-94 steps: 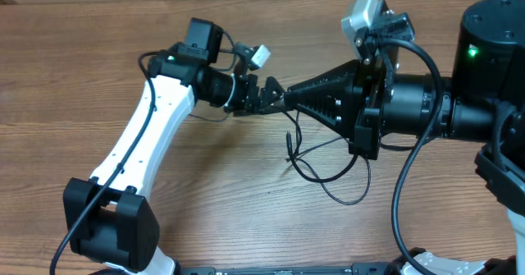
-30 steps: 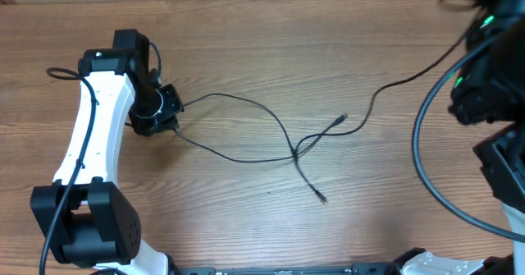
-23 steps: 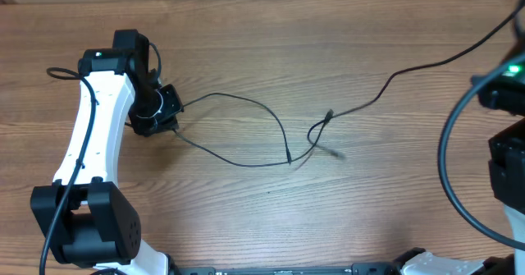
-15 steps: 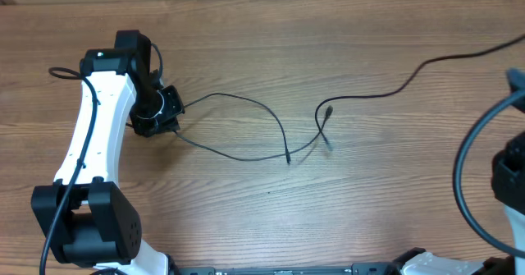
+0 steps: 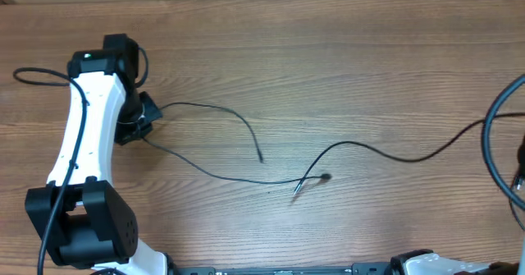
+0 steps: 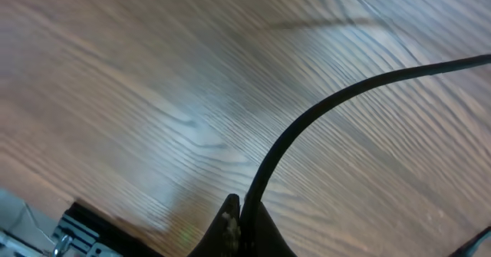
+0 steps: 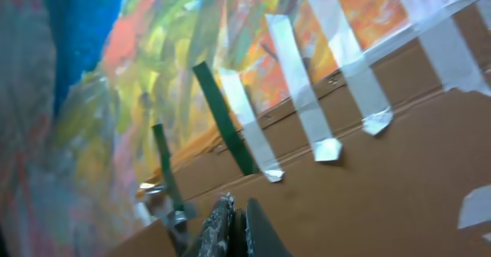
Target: Untangle cables
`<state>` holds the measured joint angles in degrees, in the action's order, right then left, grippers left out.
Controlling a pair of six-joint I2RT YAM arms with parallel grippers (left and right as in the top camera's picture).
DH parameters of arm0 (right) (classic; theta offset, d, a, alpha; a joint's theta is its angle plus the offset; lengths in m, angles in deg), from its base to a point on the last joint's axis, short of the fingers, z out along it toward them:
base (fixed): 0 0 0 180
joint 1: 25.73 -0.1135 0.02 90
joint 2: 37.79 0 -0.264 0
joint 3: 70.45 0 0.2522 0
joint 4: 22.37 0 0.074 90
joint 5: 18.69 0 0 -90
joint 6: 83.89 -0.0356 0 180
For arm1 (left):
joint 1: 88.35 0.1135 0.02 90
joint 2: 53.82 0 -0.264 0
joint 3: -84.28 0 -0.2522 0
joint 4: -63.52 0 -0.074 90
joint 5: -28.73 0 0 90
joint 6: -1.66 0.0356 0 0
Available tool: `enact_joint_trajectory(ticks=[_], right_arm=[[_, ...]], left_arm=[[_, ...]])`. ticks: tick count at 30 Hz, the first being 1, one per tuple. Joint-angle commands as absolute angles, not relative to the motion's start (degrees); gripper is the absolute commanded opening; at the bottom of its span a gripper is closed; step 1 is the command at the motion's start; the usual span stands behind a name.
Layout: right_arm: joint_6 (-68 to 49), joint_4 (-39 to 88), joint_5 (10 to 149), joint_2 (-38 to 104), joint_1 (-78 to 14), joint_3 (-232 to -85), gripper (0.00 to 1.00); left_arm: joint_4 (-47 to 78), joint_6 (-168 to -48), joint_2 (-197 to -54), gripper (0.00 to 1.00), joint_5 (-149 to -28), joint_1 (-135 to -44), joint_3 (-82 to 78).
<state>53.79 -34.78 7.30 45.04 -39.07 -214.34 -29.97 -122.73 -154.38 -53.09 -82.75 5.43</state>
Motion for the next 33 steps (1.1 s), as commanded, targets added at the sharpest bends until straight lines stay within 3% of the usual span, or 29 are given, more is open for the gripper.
enact_joint_trajectory(ticks=[1,13,33], right_arm=[[55.43,-33.66,6.17,44.84,-37.80,-214.67,0.04],[55.00,-29.66,6.21,46.42,-37.80,-214.67,0.04],[53.93,-27.33,6.23,46.62,-37.80,-214.67,0.04]], left_arm=[[-29.95,-125.52,-154.55,0.04,-50.79,-81.50,6.26],[-31.50,-130.57,-154.77,0.04,-32.52,-78.57,6.26],[-30.99,-128.56,-154.81,0.04,-38.07,-54.75,6.26]])
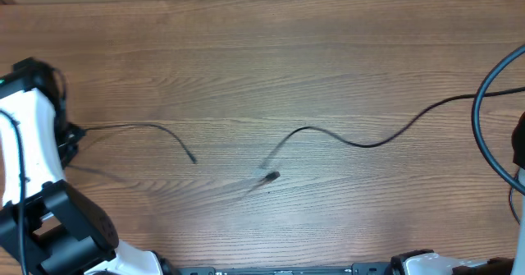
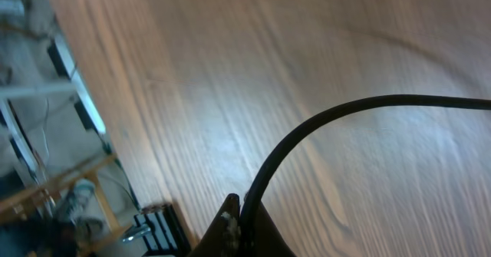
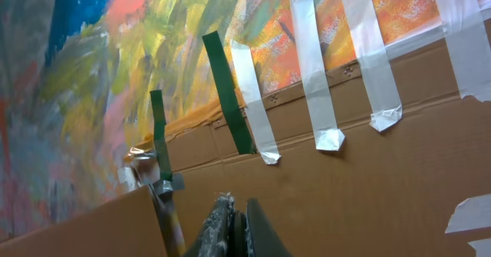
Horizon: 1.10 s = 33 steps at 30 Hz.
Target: Untangle cables
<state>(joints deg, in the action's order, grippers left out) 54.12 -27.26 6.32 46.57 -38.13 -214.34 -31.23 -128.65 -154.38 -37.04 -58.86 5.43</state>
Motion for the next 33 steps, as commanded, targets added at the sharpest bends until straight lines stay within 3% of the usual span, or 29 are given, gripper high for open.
enact_joint_trajectory(ticks=[1,6,12,21,33], right_arm=[[53.88,-27.33,6.23,46.62,-37.80,-214.67,0.04],[49.64,-23.15,6.17,46.62,-37.80,-214.67,0.04],[37.82,-9.97,6.25,47.45,-37.10,-214.67,0.04],[31.37,-4.18,7.11,51.21,-33.74,-214.67,0.04],[30.25,-3.02,15.28,52.74,-30.61,-214.67,0.04]], left_arm=[[-30.91,-128.56,-154.81,0.04,-38.83,-54.00,6.26],[-28.39,-116.83,-154.81,0.04,-51.99,-50.66,6.26],[-26.60,-105.66,-154.79,0.04,-62.24,-55.47,6.26],[-24.15,-90.88,-154.79,0.04,-73.63,-78.31,6.26],[-19.85,-90.73,-154.79,0.04,-73.11,-104.06,6.26]])
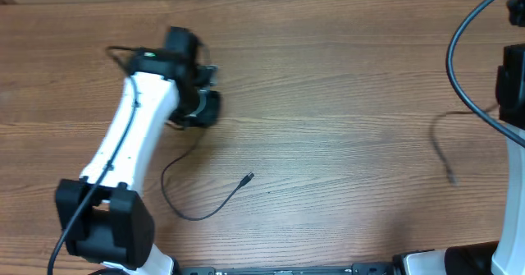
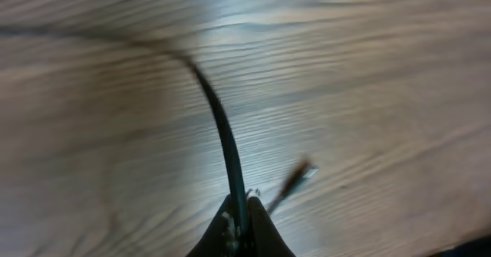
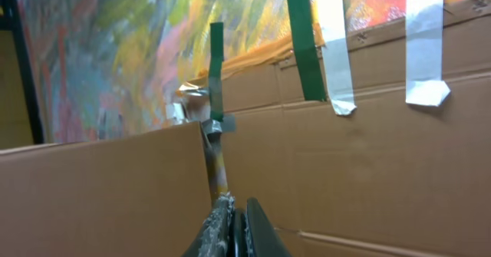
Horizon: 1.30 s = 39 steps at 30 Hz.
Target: Untangle cables
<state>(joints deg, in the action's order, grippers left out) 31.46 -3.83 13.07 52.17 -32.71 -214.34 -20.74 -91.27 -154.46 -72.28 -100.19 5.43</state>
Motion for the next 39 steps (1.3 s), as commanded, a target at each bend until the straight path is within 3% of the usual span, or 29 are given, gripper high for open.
enact_joint_trajectory(ticks=[1,16,24,31,39], right_arm=[[29.90,-2.08,15.32,52.95,-29.69,-214.67,0.04],[7.28,16.43,18.97,61.92,-5.85,-214.67,0.04],[-5.04,33.20,37.77,66.55,-0.08,-214.56,0.04],[-13.63,42.16,43.13,71.99,3.75,-211.65,0.04],[-15.12,51.88,45.79,79.66,5.58,-211.63,0.04]], left_arm=[[-19.34,-91.56,-154.79,0.04,-73.13,-105.43,6.26],[-21.40,-93.68,-154.81,0.04,-78.90,-116.03,6.26],[-19.19,-96.45,-154.79,0.04,-78.90,-118.04,6.26],[-19.32,-97.29,-154.81,0.04,-78.94,-118.07,6.26],[-19.30,-97.79,-154.79,0.04,-79.29,-118.07,6.26]])
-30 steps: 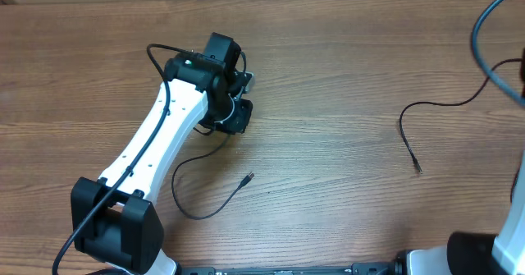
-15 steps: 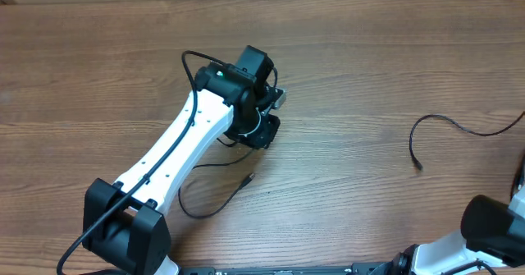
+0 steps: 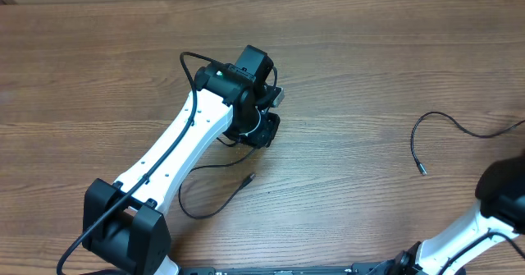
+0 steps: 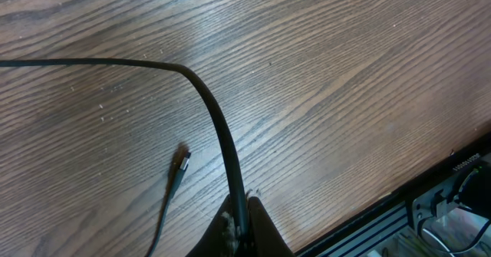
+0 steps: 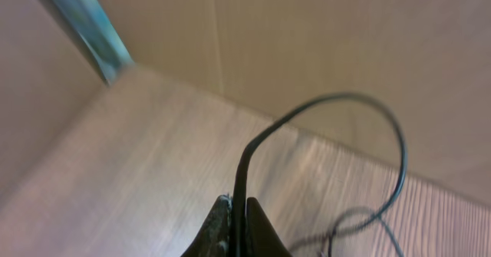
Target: Untangle cables
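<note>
Two thin black cables lie apart on the wooden table. The left cable loops below my left arm and ends in a plug. My left gripper is shut on this cable near the table's middle; its plug lies just beside it. The right cable curves in from the right edge to a plug. My right gripper is shut on that cable, which arcs up and round. In the overhead view this gripper is out of view.
A brown cardboard wall rises behind the table's far edge. My right arm's base link fills the lower right corner. The black frame rail runs along the table's front edge.
My left gripper has moved right, from left of centre to the table's middle, still holding its cable. My right arm has dropped from the upper right edge towards the table, and its cable lies further in.
At first the two cables crossed in the table's middle, my left gripper holding one at the left. Then it was at the far left edge, the cable ends barely touching. Later the cables were fully apart, one on each side, as they are now.
</note>
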`<state>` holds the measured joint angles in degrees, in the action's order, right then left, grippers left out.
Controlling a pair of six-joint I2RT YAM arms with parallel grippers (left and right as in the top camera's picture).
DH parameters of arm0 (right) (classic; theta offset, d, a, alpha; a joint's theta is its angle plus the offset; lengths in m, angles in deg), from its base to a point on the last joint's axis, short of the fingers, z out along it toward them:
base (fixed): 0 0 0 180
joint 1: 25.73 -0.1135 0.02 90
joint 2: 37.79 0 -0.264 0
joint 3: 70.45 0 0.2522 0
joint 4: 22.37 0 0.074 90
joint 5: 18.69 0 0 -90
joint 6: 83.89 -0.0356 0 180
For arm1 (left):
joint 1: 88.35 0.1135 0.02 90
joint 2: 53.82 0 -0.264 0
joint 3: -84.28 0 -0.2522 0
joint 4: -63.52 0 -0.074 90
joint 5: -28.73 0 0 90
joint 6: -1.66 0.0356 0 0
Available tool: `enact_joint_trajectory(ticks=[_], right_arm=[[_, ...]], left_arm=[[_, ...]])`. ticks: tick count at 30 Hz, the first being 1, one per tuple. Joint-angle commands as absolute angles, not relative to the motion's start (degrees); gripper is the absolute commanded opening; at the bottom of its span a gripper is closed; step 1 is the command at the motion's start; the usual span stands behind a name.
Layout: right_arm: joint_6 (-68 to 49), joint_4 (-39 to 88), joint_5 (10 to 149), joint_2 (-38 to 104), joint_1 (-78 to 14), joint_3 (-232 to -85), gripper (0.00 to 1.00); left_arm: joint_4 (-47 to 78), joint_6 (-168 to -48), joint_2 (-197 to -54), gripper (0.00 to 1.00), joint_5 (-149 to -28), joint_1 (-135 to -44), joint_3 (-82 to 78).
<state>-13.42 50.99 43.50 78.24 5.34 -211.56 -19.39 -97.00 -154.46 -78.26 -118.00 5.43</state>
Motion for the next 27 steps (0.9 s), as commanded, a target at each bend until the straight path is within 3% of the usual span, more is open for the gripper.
enact_joint_trajectory(ticks=[1,9,10,11,12,14,15,27], right_arm=[[-15.08,52.58,47.30,80.49,5.58,-211.63,0.04],[-14.27,55.25,60.22,82.31,5.58,-210.14,0.04],[-13.46,55.45,61.18,82.31,5.58,-209.75,0.10],[-13.33,55.73,61.57,82.31,5.58,-209.31,0.30],[-13.33,56.63,61.57,82.31,5.58,-209.03,0.63],[-13.22,58.83,61.59,82.31,5.58,-209.03,0.94],[-12.74,59.42,61.77,82.31,5.58,-209.03,1.00],[3.00,71.66,95.87,82.31,4.12,-209.03,1.00]], left_arm=[[-19.30,-97.81,-154.81,0.04,-79.34,-118.07,6.26],[-19.30,-99.34,-154.79,0.04,-79.31,-118.07,6.26],[-19.32,-99.58,-154.81,0.04,-79.31,-118.07,6.26],[-19.32,-99.62,-154.81,0.04,-79.31,-118.07,6.26],[-19.32,-99.91,-154.79,0.04,-79.31,-118.07,6.26],[-19.32,-100.17,-154.81,0.04,-79.31,-118.04,6.26],[-19.32,-100.17,-154.81,0.04,-79.31,-118.07,6.26],[-19.32,-100.15,-154.77,0.04,-79.34,-118.04,6.28]])
